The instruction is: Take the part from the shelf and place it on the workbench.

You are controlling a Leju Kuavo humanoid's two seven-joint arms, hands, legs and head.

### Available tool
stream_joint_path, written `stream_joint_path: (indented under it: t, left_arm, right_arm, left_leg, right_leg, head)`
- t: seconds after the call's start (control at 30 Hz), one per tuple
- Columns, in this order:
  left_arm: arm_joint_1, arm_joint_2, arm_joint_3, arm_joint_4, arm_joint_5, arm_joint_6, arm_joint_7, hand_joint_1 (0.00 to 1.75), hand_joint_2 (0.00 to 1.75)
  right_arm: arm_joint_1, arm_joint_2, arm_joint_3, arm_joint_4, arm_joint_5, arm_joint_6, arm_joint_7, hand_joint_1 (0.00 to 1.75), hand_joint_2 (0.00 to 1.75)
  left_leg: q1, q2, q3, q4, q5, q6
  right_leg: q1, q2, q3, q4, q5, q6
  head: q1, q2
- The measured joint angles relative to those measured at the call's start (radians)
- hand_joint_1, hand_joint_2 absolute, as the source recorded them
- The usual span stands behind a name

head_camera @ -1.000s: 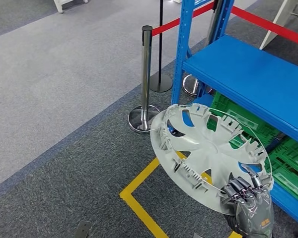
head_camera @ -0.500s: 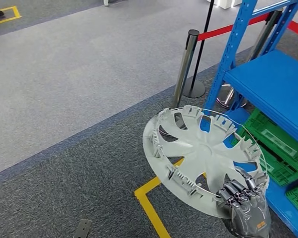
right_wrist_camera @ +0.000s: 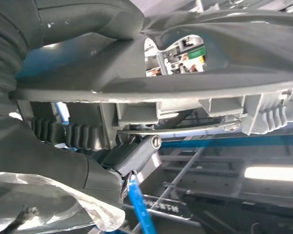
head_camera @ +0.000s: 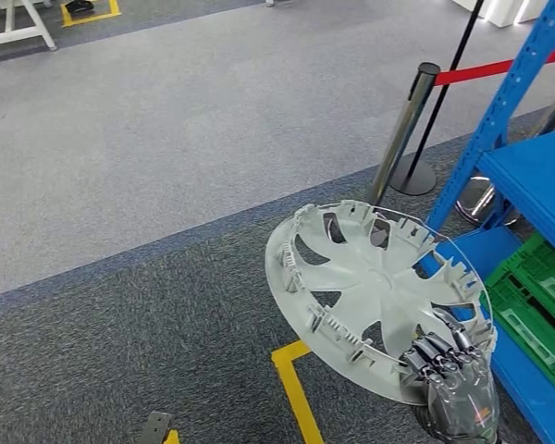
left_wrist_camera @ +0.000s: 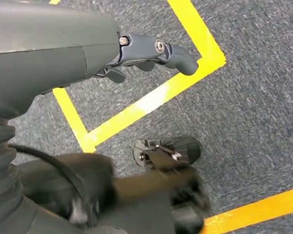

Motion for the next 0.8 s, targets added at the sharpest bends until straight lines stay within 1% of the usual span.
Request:
stream_joint_path:
  t: [0.03,0.07,0.1,0.13,0.17,0.2,0.23,0.27,0.3,0.33,0.37,0.4,0.43,0.47,0.5,0.53,0.57,0.6,0.63,0.67,0.7,0.73,0.77,0.8]
  left_arm:
    - [0.0,0.0,0.0,0.0,0.0,0.0,0.0,0.0,1.75]
    - [0.0,0.001,0.0,0.0,0.0,0.0,0.0,0.0,1.75]
    - [0.001,0.001,0.0,0.0,0.0,0.0,0.0,0.0,1.75]
    - [0.002,0.002,0.0,0.0,0.0,0.0,0.0,0.0,1.75]
    - [0.002,0.002,0.0,0.0,0.0,0.0,0.0,0.0,1.75]
    - [0.001,0.002,0.0,0.0,0.0,0.0,0.0,0.0,1.75]
    - [-0.001,0.001,0.0,0.0,0.0,0.0,0.0,0.0,1.75]
    - [-0.002,0.0,0.0,0.0,0.0,0.0,0.0,0.0,1.75]
    - [-0.002,0.0,0.0,0.0,0.0,-0.001,0.0,0.0,1.75]
    - [-0.002,-0.001,-0.001,0.0,0.0,-0.001,0.0,0.0,1.75]
    - [-0.002,-0.001,-0.001,0.0,0.0,-0.001,0.0,0.0,1.75]
    - [-0.001,-0.001,-0.001,0.0,0.0,-0.001,0.0,0.0,1.75]
    - [-0.001,-0.001,-0.001,0.0,0.0,-0.001,0.0,0.0,1.75]
    - [-0.002,-0.001,-0.001,0.0,0.0,-0.001,0.0,0.0,1.75]
    - [-0.003,-0.002,-0.001,0.0,0.0,-0.001,0.001,0.0,1.75]
    - [-0.002,-0.001,-0.001,0.0,0.0,-0.001,0.001,0.0,1.75]
    - [-0.002,-0.001,-0.001,0.0,0.0,-0.002,0.001,0.0,1.75]
    - [0.001,-0.001,-0.001,0.0,0.002,-0.002,0.001,0.0,1.75]
    - [0.003,0.0,-0.001,0.0,0.003,-0.003,0.0,0.0,1.75]
    - [0.005,0.001,-0.001,0.0,0.005,-0.004,-0.001,0.0,1.75]
    - [0.005,0.002,-0.001,0.0,0.006,-0.006,-0.002,0.0,1.75]
    - [0.005,0.002,-0.001,0.0,0.007,-0.008,-0.003,0.0,1.75]
    - [0.004,0.003,-0.001,0.0,0.007,-0.01,-0.004,0.0,1.75]
    - [0.004,0.004,-0.001,0.0,0.007,-0.012,-0.005,0.0,1.75]
  right_arm:
    - [-0.001,0.0,0.0,0.0,0.0,0.0,0.0,1.75,1.75]
    - [-0.002,0.0,0.001,0.001,0.0,0.0,0.0,1.75,1.75]
    - [-0.003,0.0,0.002,0.001,0.0,0.0,0.001,1.75,1.75]
    - [-0.004,-0.001,0.003,0.002,0.0,0.0,0.001,1.75,1.75]
    - [-0.004,-0.002,0.005,0.002,0.0,0.0,0.001,1.75,1.75]
    - [-0.004,-0.004,0.006,0.003,0.0,0.0,0.001,1.75,1.75]
    - [-0.004,-0.005,0.008,0.004,0.0,0.0,0.002,1.75,1.75]
    - [-0.003,-0.005,0.009,0.005,0.0,0.0,0.002,1.75,1.75]
    - [-0.003,-0.006,0.01,0.007,0.0,0.0,0.002,1.75,1.75]
    - [-0.003,-0.006,0.012,0.009,0.0,0.0,0.002,1.75,1.75]
    - [-0.002,-0.006,0.014,0.011,0.0,0.0,0.002,1.75,1.75]
    - [-0.002,-0.006,0.016,0.012,0.0,0.0,0.002,1.75,1.75]
    - [-0.003,-0.006,0.017,0.013,0.0,0.0,0.002,1.75,1.75]
    - [-0.003,-0.006,0.019,0.014,0.0,0.0,0.002,1.75,1.75]
    - [-0.003,-0.006,0.02,0.015,0.0,0.0,0.001,1.75,1.75]
    - [-0.004,-0.006,0.022,0.015,0.0,0.0,0.001,1.75,1.75]
    - [-0.004,-0.007,0.023,0.016,0.001,0.0,0.001,1.75,1.75]
    - [-0.005,-0.007,0.024,0.016,0.001,0.0,0.001,1.75,1.75]
    - [-0.007,-0.007,0.025,0.016,0.001,0.0,0.001,1.75,1.75]
    - [-0.01,-0.007,0.026,0.017,0.002,0.0,0.0,1.75,1.75]
    - [-0.014,-0.007,0.027,0.018,0.004,0.0,-0.001,1.75,1.75]
    - [-0.019,-0.007,0.028,0.019,0.006,0.0,-0.002,1.75,1.75]
    - [-0.024,-0.006,0.03,0.021,0.008,0.0,-0.004,1.75,1.75]
    - [-0.03,-0.006,0.032,0.024,0.009,0.0,-0.005,1.75,1.75]
  left_leg:
    - [-0.006,0.01,0.006,-0.015,-0.002,0.006]
    - [-0.009,0.0,0.004,-0.019,-0.002,0.011]
    - [-0.006,-0.013,0.006,-0.024,0.001,0.016]
    - [-0.003,-0.025,0.011,-0.033,0.004,0.022]
    - [0.0,-0.038,0.016,-0.041,0.008,0.029]
    - [0.003,-0.051,0.021,-0.048,0.011,0.035]
    - [0.004,-0.064,0.022,-0.05,0.012,0.038]
    - [0.003,-0.077,0.023,-0.05,0.012,0.04]
    - [0.003,-0.091,0.023,-0.049,0.011,0.041]
    - [0.003,-0.106,0.023,-0.048,0.011,0.041]
    - [0.004,-0.122,0.024,-0.046,0.01,0.04]
    - [0.006,-0.138,0.024,-0.042,0.007,0.037]
    - [0.008,-0.153,0.023,-0.037,0.004,0.033]
    - [0.008,-0.167,0.019,-0.027,0.0,0.027]
    - [0.008,-0.18,0.013,-0.02,-0.003,0.02]
    - [0.009,-0.191,0.008,-0.016,-0.003,0.014]
    - [0.01,-0.203,0.003,-0.014,-0.001,0.008]
    - [0.013,-0.214,0.0,-0.016,0.001,0.002]
    - [0.014,-0.212,-0.002,-0.013,-0.001,-0.003]
    - [0.013,-0.194,-0.01,0.004,-0.01,-0.007]
    - [0.012,-0.165,-0.026,0.04,-0.03,-0.012]
    - [0.012,-0.129,-0.051,0.094,-0.058,-0.016]
    - [0.013,-0.103,-0.083,0.162,-0.088,-0.019]
    - [0.015,-0.089,-0.113,0.223,-0.11,-0.02]
  right_leg:
    - [0.002,-0.011,0.003,-0.002,-0.002,0.005]
    - [0.003,-0.022,0.007,-0.006,-0.003,0.009]
    - [0.003,-0.031,0.01,-0.01,-0.006,0.014]
    - [0.002,-0.02,0.011,-0.007,-0.013,0.018]
    - [0.0,0.004,0.004,0.012,-0.028,0.021]
    - [-0.001,0.036,-0.016,0.054,-0.052,0.022]
    - [-0.001,0.07,-0.046,0.116,-0.08,0.022]
    - [-0.001,0.088,-0.083,0.184,-0.105,0.023]
    - [-0.001,0.095,-0.117,0.237,-0.117,0.024]
    - [-0.002,0.098,-0.138,0.26,-0.11,0.025]
    - [-0.003,0.099,-0.141,0.245,-0.083,0.027]
    - [-0.005,0.103,-0.126,0.195,-0.043,0.028]
    - [-0.01,0.121,-0.102,0.131,-0.007,0.031]
    - [-0.015,0.148,-0.078,0.072,0.016,0.033]
    - [-0.018,0.17,-0.061,0.036,0.026,0.034]
    - [-0.019,0.186,-0.052,0.02,0.025,0.032]
    - [-0.017,0.186,-0.049,0.018,0.022,0.029]
    - [-0.016,0.173,-0.046,0.019,0.024,0.022]
    - [-0.015,0.16,-0.043,0.017,0.025,0.016]
    - [-0.015,0.146,-0.04,0.014,0.026,0.008]
    - [-0.015,0.131,-0.036,0.011,0.026,0.001]
    - [-0.011,0.117,-0.032,0.01,0.024,-0.005]
    - [-0.008,0.102,-0.03,0.01,0.022,-0.009]
    - [-0.004,0.087,-0.028,0.01,0.02,-0.011]
  head:
    - [0.0,0.0]
    - [0.0,0.0]
    - [0.0,0.0]
    - [0.002,0.0]
    - [0.004,0.0]
    - [0.008,0.0]
    - [0.011,0.0]
    - [0.012,0.0]
    - [0.013,0.0]
    - [0.013,0.0]
    - [0.013,0.0]
    - [0.013,0.0]
    - [0.013,0.0]
    - [0.014,0.0]
    - [0.013,0.0]
    - [0.013,0.0]
    - [0.012,0.0]
    - [0.011,0.0]
    - [0.011,0.0]
    - [0.007,0.0]
    - [0.003,0.0]
    - [-0.001,0.0]
    - [-0.005,0.0]
    - [-0.005,0.0]
